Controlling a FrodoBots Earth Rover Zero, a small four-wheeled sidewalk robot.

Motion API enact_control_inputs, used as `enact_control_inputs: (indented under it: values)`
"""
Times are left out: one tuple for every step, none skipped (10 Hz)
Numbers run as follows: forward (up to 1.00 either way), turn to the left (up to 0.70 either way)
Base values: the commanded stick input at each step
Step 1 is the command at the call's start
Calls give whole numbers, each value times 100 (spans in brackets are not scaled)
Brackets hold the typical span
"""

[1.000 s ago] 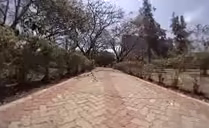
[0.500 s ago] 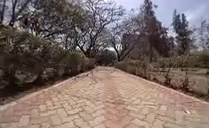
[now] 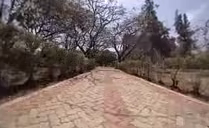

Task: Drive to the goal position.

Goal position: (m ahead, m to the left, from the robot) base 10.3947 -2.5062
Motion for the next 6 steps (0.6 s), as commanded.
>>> enact_control_inputs:
  values:
    - [70,0]
    - [70,0]
    - [70,0]
    - [70,0]
    - [70,0]
    - [70,0]
